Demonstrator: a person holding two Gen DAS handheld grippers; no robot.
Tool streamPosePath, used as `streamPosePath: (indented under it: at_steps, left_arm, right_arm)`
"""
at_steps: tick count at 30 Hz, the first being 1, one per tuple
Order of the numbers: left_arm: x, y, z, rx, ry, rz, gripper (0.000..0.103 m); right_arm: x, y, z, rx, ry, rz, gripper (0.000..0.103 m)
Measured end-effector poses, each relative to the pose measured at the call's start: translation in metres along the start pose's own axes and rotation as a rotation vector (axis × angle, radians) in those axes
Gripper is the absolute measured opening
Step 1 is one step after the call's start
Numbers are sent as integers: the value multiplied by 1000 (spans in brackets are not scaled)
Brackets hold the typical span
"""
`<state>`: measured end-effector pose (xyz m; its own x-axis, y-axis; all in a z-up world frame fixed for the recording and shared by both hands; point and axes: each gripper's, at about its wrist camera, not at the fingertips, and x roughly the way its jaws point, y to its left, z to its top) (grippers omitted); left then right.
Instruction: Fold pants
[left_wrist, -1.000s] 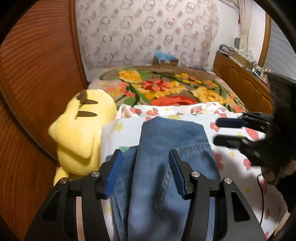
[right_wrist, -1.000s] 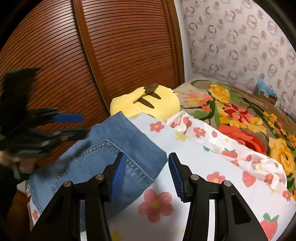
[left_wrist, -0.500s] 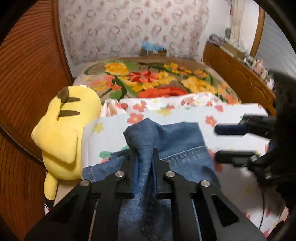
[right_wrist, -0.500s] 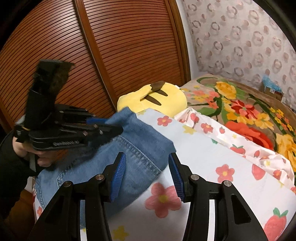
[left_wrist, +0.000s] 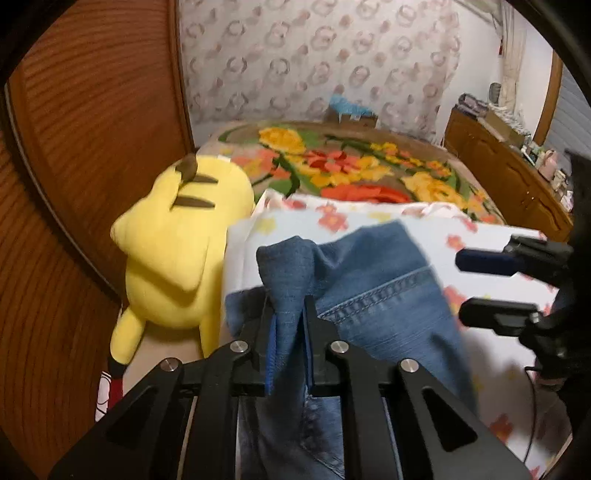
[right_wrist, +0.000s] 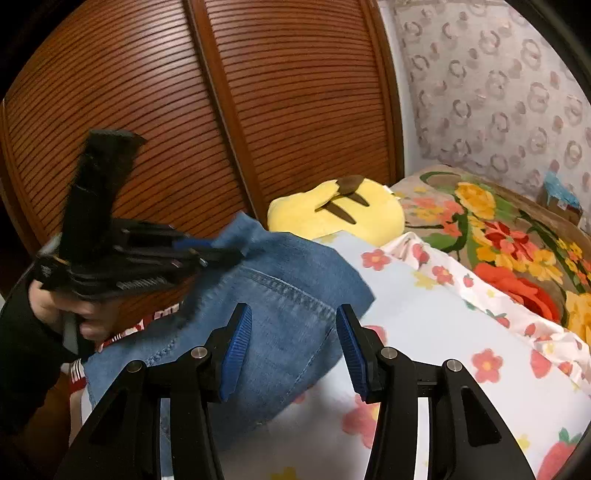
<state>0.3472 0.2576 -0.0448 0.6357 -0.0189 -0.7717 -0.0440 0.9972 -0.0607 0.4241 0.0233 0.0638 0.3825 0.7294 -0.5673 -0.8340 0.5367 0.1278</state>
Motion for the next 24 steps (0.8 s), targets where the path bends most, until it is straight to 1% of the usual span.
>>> streamPosePath:
  at_steps: [1, 2, 3, 5, 7, 8, 9, 10, 12, 13, 15, 16, 17, 20, 22, 24]
  left_arm:
    - [2, 1, -2, 3, 0, 0, 17]
    - [3, 1, -2, 5, -3, 1, 18]
    - [2, 1, -2, 5, -6, -1, 18]
    - [-1, 0, -3, 1, -11, 3, 25]
    - [-6, 0, -4, 7, -19, 25, 40]
    - [-10, 0, -6, 15, -24, 33, 44]
    - [-13, 0, -9, 24, -30, 30, 54]
    - [-17, 0, -12, 31, -34, 23, 55]
    - [-16, 3, -15, 40, -25, 22, 55]
    - [-13, 6, -17, 41, -14, 22, 55]
    - [-4, 13, -17, 27, 5, 29, 55]
    - [0, 16, -17, 16, 12, 18, 55]
    - [6, 21, -17, 3, 23, -10, 55]
    - [24, 29, -14, -28, 47, -77, 55]
    - [33, 33, -13, -43, 51, -127, 55]
    - [38, 33, -12, -43, 52, -155, 55]
  right_arm:
    - [4, 1, 0, -5, 10, -6, 47]
    - [9, 2, 1, -7, 21, -16, 42]
    - [16, 1, 1, -2, 42, -41, 42]
    - [28, -4, 1, 22, 85, -75, 42]
    - [37, -13, 0, 51, 111, -100, 42]
    - [41, -17, -1, 64, 127, -109, 42]
    - [41, -20, -2, 76, 127, -108, 42]
    - [41, -21, -2, 82, 122, -102, 43]
    - [40, -22, -2, 89, 117, -104, 50]
    - [39, -23, -2, 93, 115, -108, 51]
    - [41, -25, -2, 106, 110, -112, 58]
    - [43, -26, -1, 117, 111, -114, 60]
    - [46, -24, -2, 126, 111, -114, 62]
    - [54, -27, -5, 152, 122, -95, 65]
    - [59, -29, -6, 169, 141, -59, 65]
    - [64, -31, -5, 177, 150, -27, 65]
